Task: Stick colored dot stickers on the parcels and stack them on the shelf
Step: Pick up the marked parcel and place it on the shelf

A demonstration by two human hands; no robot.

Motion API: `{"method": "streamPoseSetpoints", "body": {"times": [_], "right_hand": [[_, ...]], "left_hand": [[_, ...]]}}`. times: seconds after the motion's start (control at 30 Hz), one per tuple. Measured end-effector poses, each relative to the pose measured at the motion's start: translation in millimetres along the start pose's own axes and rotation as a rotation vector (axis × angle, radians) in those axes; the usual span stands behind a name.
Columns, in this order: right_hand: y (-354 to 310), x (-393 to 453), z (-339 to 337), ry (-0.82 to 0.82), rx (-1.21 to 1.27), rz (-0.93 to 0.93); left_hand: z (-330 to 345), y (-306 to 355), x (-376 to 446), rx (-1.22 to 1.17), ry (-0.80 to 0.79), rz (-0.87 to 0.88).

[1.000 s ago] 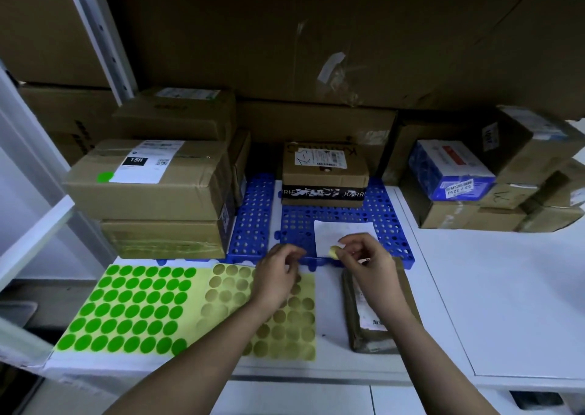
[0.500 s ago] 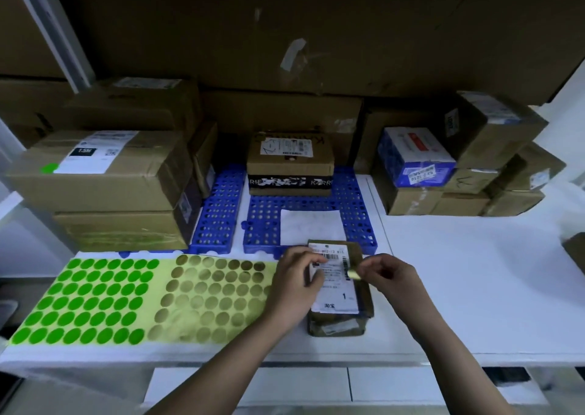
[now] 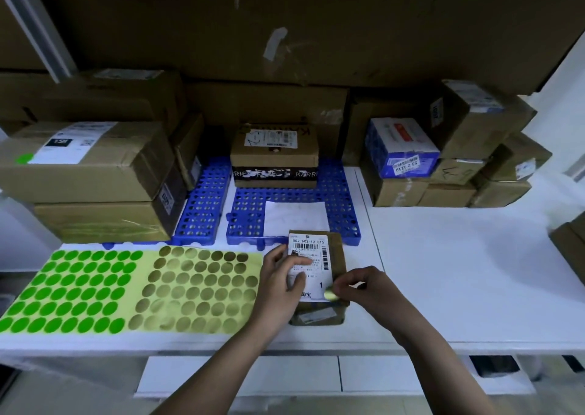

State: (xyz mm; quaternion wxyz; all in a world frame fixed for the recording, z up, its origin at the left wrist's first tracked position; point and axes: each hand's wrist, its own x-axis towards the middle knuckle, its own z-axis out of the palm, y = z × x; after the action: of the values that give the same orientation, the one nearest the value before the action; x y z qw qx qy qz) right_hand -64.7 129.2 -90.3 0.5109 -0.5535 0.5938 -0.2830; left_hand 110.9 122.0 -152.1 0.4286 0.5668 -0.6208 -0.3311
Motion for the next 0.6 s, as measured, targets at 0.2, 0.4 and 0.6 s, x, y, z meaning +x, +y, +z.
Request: {"method": "streamPoseSetpoints", "body": {"times": [0.2,0.4,0.6], "right_hand": [[11.6,6.6,2.4,0.033,-0.044,0.006],[20.5,10.5,6.1,0.073,-0.067,-0.023],[28.0,9.7,9.8,0.122,-0.073,-0.073]], "left_hand": [[3.4,-2.7,-0.9,0.011,-0.001,-0.019],[2.1,-1.4,-0.5,0.004,-0.018,-0.039],[2.3,0.3,-1.4,0.011,-0.027,-0.055]]}}
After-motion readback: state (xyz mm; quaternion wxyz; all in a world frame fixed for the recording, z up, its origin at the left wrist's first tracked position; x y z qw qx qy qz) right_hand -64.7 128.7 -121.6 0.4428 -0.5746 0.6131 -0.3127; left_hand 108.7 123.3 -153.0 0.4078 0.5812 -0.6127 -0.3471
